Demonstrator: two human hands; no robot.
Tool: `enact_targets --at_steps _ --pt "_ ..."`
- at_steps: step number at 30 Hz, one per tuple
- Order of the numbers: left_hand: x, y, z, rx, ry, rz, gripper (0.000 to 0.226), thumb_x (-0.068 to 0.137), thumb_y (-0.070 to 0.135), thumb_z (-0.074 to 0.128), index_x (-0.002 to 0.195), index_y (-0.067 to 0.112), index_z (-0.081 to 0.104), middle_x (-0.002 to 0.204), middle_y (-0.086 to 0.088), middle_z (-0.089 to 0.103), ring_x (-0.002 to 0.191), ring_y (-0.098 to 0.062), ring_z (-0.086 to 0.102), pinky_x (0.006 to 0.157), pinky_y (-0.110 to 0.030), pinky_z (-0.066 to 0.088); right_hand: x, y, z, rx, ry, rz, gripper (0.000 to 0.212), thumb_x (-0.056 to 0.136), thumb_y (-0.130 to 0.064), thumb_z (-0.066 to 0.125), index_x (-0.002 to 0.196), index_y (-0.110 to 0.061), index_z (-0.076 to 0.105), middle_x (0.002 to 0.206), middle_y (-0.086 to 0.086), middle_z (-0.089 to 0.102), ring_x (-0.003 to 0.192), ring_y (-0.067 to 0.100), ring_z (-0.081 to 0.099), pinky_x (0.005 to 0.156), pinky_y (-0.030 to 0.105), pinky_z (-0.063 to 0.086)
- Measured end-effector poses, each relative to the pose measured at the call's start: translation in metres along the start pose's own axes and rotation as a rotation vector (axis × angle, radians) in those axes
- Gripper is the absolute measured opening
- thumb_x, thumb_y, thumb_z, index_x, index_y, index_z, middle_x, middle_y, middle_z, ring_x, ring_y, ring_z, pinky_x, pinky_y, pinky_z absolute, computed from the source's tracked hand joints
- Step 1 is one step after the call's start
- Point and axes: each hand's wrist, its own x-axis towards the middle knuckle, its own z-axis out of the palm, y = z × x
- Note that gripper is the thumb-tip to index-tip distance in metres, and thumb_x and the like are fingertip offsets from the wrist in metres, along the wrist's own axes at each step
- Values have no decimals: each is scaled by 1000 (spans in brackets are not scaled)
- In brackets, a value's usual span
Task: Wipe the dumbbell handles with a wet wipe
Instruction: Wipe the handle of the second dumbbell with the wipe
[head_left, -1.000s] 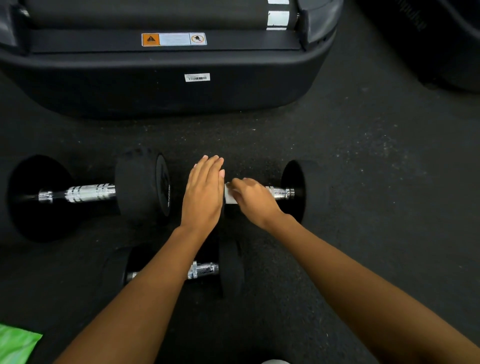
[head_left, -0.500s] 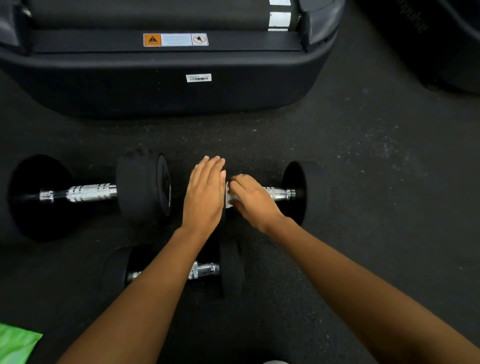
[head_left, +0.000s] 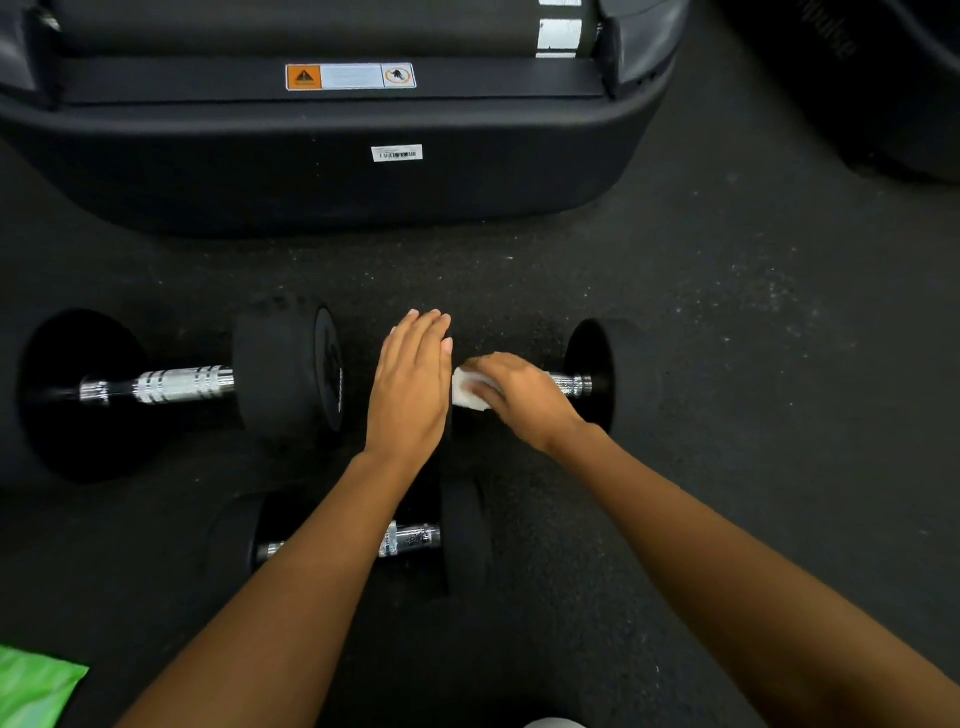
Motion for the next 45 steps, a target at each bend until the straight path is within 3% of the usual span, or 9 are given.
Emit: enact_targets --at_steps 4,9,13,15,18,23,27,35,45 --pt "-1 0 0 2 2 13 52 96 29 20 134 2 44 140 -13 44 137 -23 28 114 -30 12 11 4 -10 -15 -155 122 33 100 -31 38 122 -14 57 118 7 61 106 22 56 88 39 46" --pt "-1 0 0 1 7 10 53 96 29 19 132 1 45 138 -14 46 136 -25 30 114 -35 17 -9 4 0 7 26 -98 28 94 -8 52 121 -5 58 121 11 62 114 24 57 107 34 34" --pt "0 0 0 1 18 11 57 95 33 16 132 1 46 138 -13 47 136 -24 31 114 -36 19 -21 16 -2 39 108 -64 28 94 -7 52 121 -7 59 125 7 61 117 20 54 110 28 27" --pt "0 -1 1 10 19 9 58 95 34 15 132 1 46 137 -14 47 135 -25 32 114 -37 19 -16 12 -3 25 79 27 28 97 -13 47 123 -9 58 123 7 61 116 22 54 108 31 33" --pt "0 0 1 13 8 5 59 94 34 14 132 1 45 138 -14 47 136 -25 31 114 -36 19 1 -1 -4 -36 -27 133 29 99 -21 40 121 -11 57 115 10 63 106 26 56 89 41 45" --pt "0 0 -1 10 -3 3 54 96 29 18 133 1 45 138 -14 46 136 -25 30 115 -36 18 -7 -1 2 -10 18 -56 30 94 -9 50 123 -7 57 125 9 60 117 23 53 109 32 31" --pt "1 0 0 7 15 11 50 96 26 22 131 0 46 136 -15 48 135 -26 32 114 -41 23 -23 13 -3 35 105 -39 28 94 -6 52 120 -5 59 127 8 59 120 20 52 113 32 27" --pt "1 -2 3 16 14 8 52 96 28 20 132 1 46 138 -14 46 136 -25 30 114 -35 17 0 -9 9 -15 26 -24 29 94 -11 51 122 -4 54 123 12 60 118 24 52 109 26 24" --pt "0 -1 1 19 7 4 51 96 27 19 133 2 44 139 -13 45 137 -23 29 115 -34 15 -20 3 9 -176 177 -144 26 76 9 65 100 1 57 110 16 59 102 29 56 109 37 29"
